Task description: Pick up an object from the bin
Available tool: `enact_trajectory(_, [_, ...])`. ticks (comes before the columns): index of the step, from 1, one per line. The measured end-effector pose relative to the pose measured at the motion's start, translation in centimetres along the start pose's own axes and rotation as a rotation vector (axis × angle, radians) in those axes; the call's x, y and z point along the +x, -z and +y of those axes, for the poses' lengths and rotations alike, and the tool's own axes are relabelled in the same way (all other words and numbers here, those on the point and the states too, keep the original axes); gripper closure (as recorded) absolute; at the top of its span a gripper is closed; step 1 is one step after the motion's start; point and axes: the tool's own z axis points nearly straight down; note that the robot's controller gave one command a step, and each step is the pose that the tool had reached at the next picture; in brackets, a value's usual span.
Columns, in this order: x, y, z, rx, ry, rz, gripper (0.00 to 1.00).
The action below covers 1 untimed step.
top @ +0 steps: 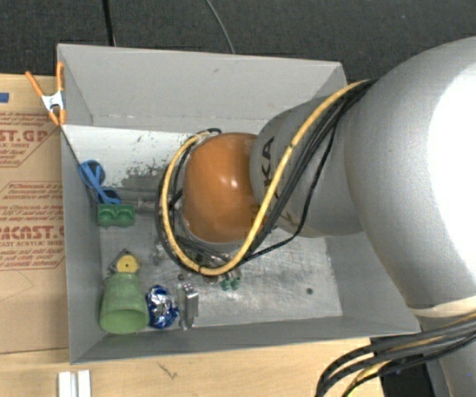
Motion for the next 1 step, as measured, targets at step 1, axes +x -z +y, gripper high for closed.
enact_trajectory(1, [-0.43,-4.02,4.60,0.008,0.123,-0.018,0.00])
